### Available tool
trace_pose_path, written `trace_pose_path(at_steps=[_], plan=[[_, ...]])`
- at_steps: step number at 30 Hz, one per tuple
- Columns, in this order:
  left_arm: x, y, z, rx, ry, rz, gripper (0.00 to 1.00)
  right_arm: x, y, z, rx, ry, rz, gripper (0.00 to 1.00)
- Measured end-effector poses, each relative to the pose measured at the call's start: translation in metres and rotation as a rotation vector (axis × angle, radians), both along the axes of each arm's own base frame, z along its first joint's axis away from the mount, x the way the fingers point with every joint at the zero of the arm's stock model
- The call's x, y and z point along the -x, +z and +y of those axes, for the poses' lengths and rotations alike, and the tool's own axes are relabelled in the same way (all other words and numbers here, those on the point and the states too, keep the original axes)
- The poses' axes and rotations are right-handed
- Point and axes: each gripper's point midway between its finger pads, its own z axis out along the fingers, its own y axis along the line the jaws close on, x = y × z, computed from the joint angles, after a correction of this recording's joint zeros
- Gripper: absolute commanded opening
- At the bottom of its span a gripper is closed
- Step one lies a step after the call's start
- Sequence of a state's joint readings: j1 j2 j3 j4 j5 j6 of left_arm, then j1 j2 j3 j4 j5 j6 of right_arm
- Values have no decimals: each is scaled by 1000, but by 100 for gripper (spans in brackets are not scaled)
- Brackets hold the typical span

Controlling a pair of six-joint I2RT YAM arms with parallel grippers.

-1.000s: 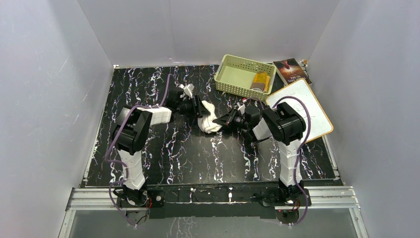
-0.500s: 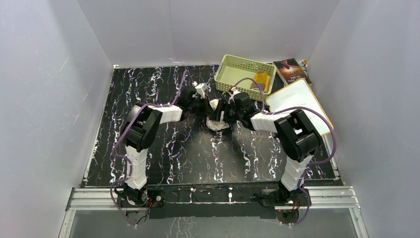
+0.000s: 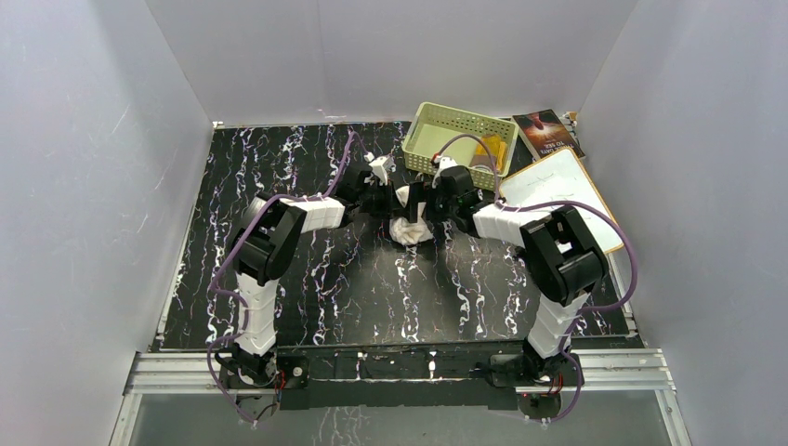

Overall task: Roll the towels
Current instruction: Pick up the towel at the center of the board.

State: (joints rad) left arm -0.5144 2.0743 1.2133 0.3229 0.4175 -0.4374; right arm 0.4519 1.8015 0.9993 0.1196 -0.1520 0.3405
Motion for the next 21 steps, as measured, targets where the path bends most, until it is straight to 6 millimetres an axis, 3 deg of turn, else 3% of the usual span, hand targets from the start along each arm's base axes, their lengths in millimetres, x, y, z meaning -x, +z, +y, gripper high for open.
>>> trace_pose_path(at_steps=[4,9,14,21], plan=[[0,0,0,0,0,0,5,-12,0,-6,-12,-21,-14,98],[0,-1,1,-6,6,2,5,-26,-15,-7,-28,-26,8,98],[0,-1,1,-8,7,0,7,-36,-14,-4,-52,-28,-2,90],[0,-1,2,-6,9,-3,18,-37,-13,4,-103,-15,7,86]])
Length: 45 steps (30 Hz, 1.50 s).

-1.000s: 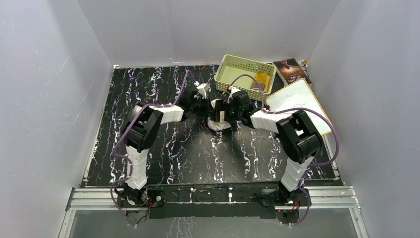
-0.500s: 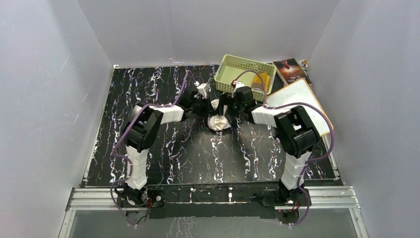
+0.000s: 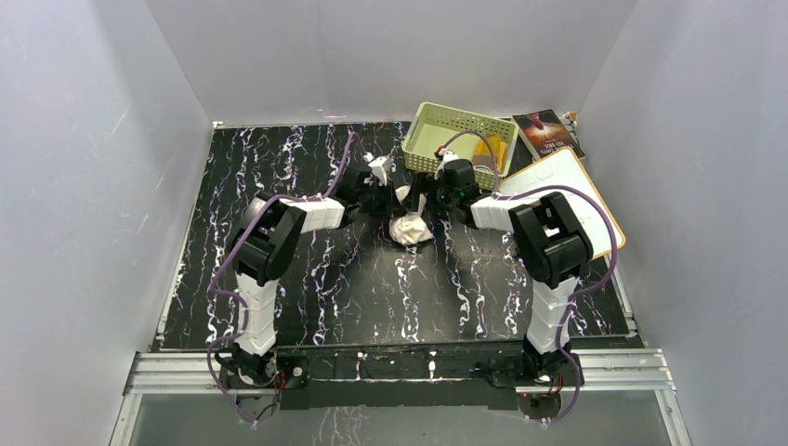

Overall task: Roll the towels
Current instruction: Pick up the towel at the center of the board, then place the towel in the bin.

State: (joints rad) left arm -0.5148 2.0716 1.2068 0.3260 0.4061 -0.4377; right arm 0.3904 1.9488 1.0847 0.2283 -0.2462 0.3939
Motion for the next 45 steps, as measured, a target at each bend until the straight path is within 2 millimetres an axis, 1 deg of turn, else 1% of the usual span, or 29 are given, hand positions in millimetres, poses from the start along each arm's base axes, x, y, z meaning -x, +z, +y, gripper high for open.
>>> trace_pose_path(at_steps=[5,8,11,15,19,21,24,27,28,30,32,34,36,38,39,40,42,45], plan=[[1,1,1,4,4,-10,29,0,2,5,-60,-16,26,77],[2,3,-1,8,3,-17,32,-2,1,11,-112,-29,45,71],[5,4,-3,10,4,-30,35,-3,1,15,-153,-40,62,63],[11,6,-3,14,5,-42,42,-2,-3,19,-177,-45,89,42],[19,9,-1,21,7,-51,50,0,-10,24,-195,-37,126,15],[23,11,0,23,7,-54,53,2,-11,26,-211,-28,141,0],[31,17,6,13,7,-49,58,6,-11,30,-228,-4,159,0],[38,26,18,7,13,-28,64,10,-8,31,-240,9,167,0],[42,31,23,10,15,-16,65,11,-7,31,-238,9,171,0],[40,50,39,31,36,-12,67,15,1,27,-222,4,177,0],[29,79,61,63,81,-47,68,16,13,23,-202,-6,172,0],[20,109,82,88,125,-92,69,10,38,18,-189,-23,140,0],[10,140,104,104,173,-147,70,-4,74,13,-188,-38,75,0],[5,167,116,122,192,-198,70,-21,110,7,-196,-60,3,0],[5,178,118,130,192,-216,71,-31,131,2,-199,-74,-36,0],[6,185,119,137,187,-227,71,-41,150,-4,-201,-91,-78,0],[9,191,118,146,174,-232,71,-61,184,-19,-203,-130,-149,0],[15,187,117,146,159,-200,71,-82,219,-46,-196,-188,-216,0]])
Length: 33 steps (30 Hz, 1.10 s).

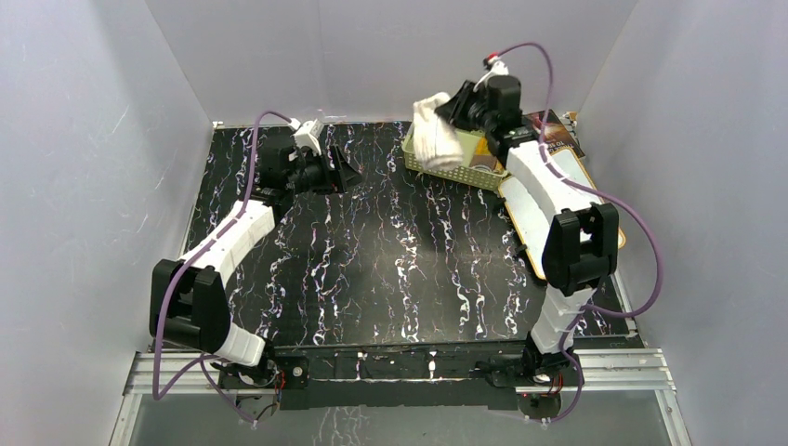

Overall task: Roll the towels
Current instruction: Place the towel in the bin.

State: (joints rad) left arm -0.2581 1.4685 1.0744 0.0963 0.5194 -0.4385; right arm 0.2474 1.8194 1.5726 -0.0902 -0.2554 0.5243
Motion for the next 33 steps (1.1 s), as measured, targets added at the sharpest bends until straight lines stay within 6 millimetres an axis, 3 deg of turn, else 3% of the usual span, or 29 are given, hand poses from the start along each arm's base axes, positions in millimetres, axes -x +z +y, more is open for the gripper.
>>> trace_pose_path(at_steps=[5,9,12,15,21,27,33], plan=[[7,-4,-2,4,-26,31,72,-45,43,-47,9,-113,-85,0],[12,-6,-3,7,-40,51,73,-77,38,-79,30,-194,-87,0],[14,-8,-4,7,-46,60,73,-95,12,-91,47,-230,-52,0],[15,-9,-4,8,-53,68,73,-106,-31,-96,70,-252,21,0],[16,-17,-6,7,-64,96,74,-110,-108,-102,100,-287,161,0],[16,-26,-7,4,-68,121,74,-117,-144,-107,89,-330,209,0],[18,-31,-7,4,-75,136,75,-123,-164,-116,107,-388,217,0]])
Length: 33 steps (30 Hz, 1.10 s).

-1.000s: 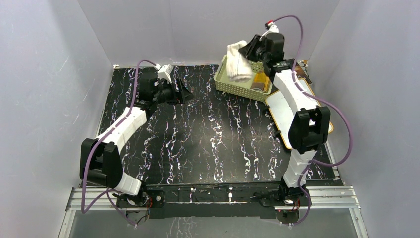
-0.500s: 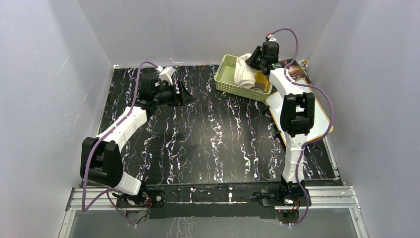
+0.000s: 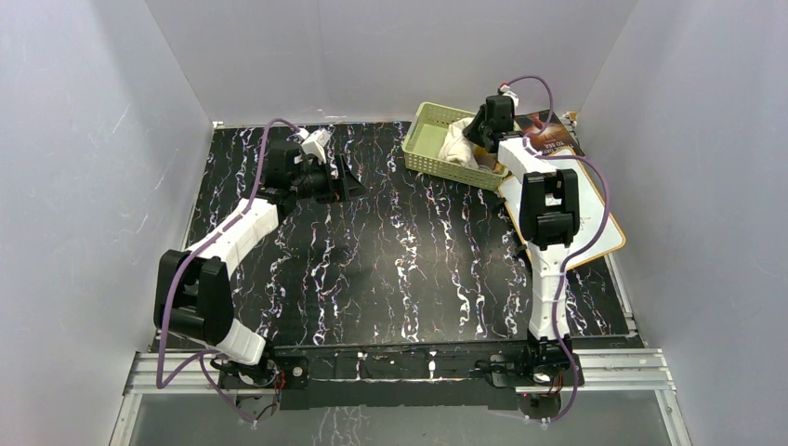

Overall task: Roll the towels
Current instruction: Place the towel in the bin.

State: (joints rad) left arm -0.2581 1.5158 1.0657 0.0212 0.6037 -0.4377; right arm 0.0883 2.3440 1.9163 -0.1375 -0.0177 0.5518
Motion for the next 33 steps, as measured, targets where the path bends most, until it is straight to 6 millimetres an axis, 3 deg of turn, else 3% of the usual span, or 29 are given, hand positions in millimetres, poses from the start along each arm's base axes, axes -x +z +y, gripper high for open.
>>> trace_pose_path(at_steps=[10,19,22,26,29,33], plan=[[1,-1,-1,4,-8,4,75,-17,-35,-18,38,-33,18,0],[0,-7,-1,-3,-11,19,76,-25,-25,-33,49,-33,-28,0],[1,-8,-1,-5,-12,19,76,-31,-18,-36,44,-26,-68,27],[1,-8,-1,-5,-12,20,76,-34,-11,-38,43,-15,-86,39],[0,-11,-1,-6,-13,26,77,-35,-8,-37,41,0,-93,56],[2,-14,-1,-10,-16,39,77,-33,-7,-38,52,7,-96,66]])
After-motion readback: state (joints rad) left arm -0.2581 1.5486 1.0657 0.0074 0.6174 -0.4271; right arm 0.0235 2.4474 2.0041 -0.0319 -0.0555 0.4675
